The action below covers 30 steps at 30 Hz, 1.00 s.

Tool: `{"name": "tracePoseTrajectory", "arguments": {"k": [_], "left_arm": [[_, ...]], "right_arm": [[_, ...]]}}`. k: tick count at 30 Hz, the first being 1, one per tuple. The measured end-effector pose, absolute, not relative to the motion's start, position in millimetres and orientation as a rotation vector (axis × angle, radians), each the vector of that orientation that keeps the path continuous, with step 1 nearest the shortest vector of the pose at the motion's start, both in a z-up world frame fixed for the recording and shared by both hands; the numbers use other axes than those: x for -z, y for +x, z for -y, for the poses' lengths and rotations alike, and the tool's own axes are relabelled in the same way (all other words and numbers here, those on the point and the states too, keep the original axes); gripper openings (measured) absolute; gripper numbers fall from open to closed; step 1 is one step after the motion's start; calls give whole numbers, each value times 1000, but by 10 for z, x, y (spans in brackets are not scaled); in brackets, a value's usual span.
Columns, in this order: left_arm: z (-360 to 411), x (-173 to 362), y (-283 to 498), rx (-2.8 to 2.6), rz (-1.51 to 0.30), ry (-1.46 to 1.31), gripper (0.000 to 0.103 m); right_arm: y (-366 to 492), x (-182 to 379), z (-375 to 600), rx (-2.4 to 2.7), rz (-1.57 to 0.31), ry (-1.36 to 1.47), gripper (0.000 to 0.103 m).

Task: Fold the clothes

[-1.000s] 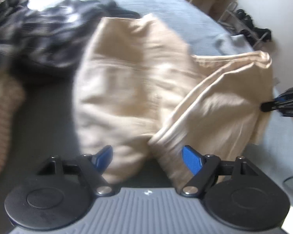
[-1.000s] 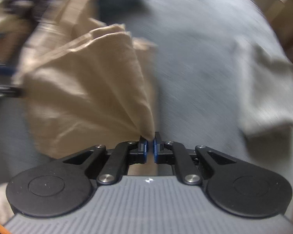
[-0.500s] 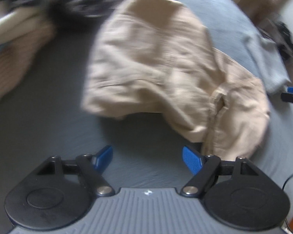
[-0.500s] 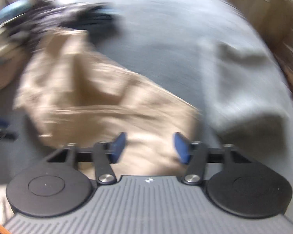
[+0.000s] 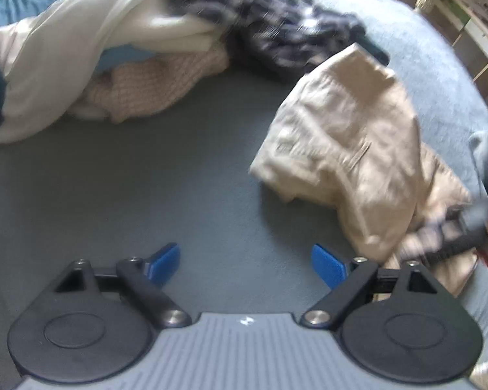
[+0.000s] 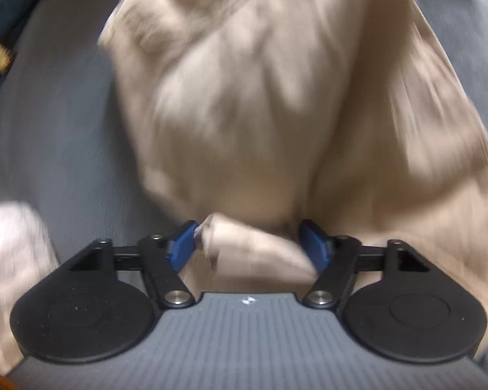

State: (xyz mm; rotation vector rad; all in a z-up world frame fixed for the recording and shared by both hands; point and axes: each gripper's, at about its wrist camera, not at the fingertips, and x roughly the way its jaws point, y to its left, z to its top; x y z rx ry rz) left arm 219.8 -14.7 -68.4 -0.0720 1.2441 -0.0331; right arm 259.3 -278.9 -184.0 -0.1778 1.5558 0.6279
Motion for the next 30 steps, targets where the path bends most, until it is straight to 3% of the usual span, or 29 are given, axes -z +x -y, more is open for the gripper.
{"name": "tracePoseTrajectory", "arguments": {"k": [4, 8, 10, 13, 15, 18, 23, 26, 28, 29, 30], "left_arm": [[439, 898, 2564, 120, -1193, -99, 89], [784, 1124, 2899, 234, -1165, -63, 89], [892, 1255, 2990, 280, -1148, -27, 89], [921, 1414, 3017, 311, -1120, -4, 89], [877, 1484, 3020, 327, -1101, -10, 89], [712, 1475, 2943, 339, -1070, -38, 89], [307, 1432, 2687, 325, -1024, -49, 89], [23, 1497, 2465, 279, -1021, -81, 89], [-160, 1557, 2314, 243, -1015, -122, 89], [-239, 1583, 2237, 229, -1008, -144, 89], [-319, 1610, 2159, 216, -1001, -169, 89]], "right_arm": [[2049, 1794, 3565, -430, -1724, -208, 52], [1581, 1633, 4449, -105, -1809, -262, 52], [1552, 1328, 4681, -39, -1724, -162, 52], [1818, 807, 4593, -84, -1441, 39, 56], [2078, 666, 4322, -160, -1275, 114, 69], [2672, 702, 3763, -294, -1089, 126, 84], [3711, 989, 2968, -336, -921, 22, 86], [4059, 1203, 2809, -321, -940, 52, 85], [4108, 1370, 2735, -368, -1009, 117, 43], [4042, 1370, 2631, -395, -1001, 108, 16], [3957, 1351, 2529, -426, -983, 89, 12]]}}
